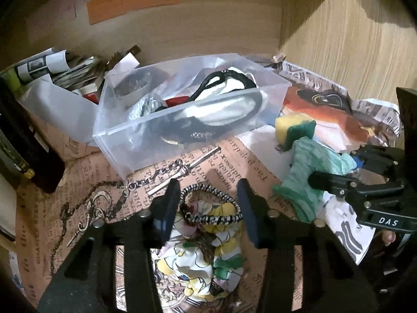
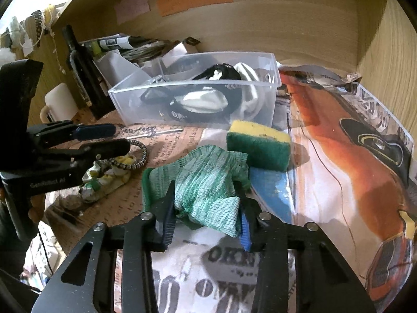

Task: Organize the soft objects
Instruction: 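Grasp the green knitted cloth with the right tool while the left tool grasps the beaded bracelet, then carry the cloth and bracelet into the clear box and release both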

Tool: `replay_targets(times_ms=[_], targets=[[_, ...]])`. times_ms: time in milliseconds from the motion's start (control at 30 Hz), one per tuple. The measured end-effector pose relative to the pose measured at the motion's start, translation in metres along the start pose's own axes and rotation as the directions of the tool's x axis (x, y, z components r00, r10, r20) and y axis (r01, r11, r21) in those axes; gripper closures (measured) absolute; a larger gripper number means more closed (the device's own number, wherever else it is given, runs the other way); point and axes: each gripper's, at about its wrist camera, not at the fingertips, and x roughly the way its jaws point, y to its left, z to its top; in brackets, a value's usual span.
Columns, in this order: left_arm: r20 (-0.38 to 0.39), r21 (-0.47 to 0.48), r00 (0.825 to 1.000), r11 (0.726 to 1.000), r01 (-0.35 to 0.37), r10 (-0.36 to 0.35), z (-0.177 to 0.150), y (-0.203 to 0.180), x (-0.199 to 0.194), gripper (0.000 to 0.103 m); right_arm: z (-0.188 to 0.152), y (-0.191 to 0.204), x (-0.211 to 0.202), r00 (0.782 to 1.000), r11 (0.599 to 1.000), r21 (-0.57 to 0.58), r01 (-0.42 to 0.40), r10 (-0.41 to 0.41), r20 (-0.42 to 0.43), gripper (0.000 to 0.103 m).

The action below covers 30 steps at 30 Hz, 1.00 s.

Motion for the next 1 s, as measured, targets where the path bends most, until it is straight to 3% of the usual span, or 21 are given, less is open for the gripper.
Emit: replay_targets(times_ms=[133,200,267,500,600,667,767,1000], targets=[[-0.012,-0.020,1.000,1.000,0.018,-0.018,0.000,0.004,0.001,0.057,0.001,0.003,-0.003,1.000,1.000,-0.009,-0.004,0.004,0.009,0.067],[-0.032,-0.026,0.999,0.999,0.025,-0.025,-0.001,0.003,0.005,0.047,0.001,0.003,-0.003,1.000,1.000,-0.009,-0.009,0.009,0.007,0.067],[-0.058,-0.032,0.997,0.999,0.043,-0.044,-0.003,0.004,0.009,0.029,0.001,0.001,-0.002,1.000,1.000,-0.004,-0.013,0.013,0.005,0.067],[-0.110,0.016,0.993,0.999,0.049,-0.047,-0.010,-0.005,0.029,0.029,0.000,-0.005,-0.001,1.000,1.000,0.008,-0.019,0.019,-0.005,0.067],[-0.110,0.016,0.992,0.998,0.063,-0.061,-0.009,-0.006,0.034,0.039,0.001,-0.006,-0.002,1.000,1.000,0.012,-0.017,0.018,-0.002,0.067],[-0.113,0.002,0.990,0.997,0.082,-0.081,-0.008,-0.003,0.036,0.051,0.001,-0.008,-0.002,1.000,1.000,0.011,-0.019,0.019,0.001,0.067],[-0.113,-0.029,0.989,0.995,0.093,-0.095,-0.006,0.002,0.038,0.059,0.001,-0.010,-0.004,1.000,1.000,0.007,-0.021,0.021,0.013,0.067],[-0.069,-0.043,0.994,0.996,0.082,-0.084,-0.004,0.008,0.025,0.063,0.002,-0.008,-0.005,0.999,1.000,0.000,-0.029,0.029,0.020,0.067]])
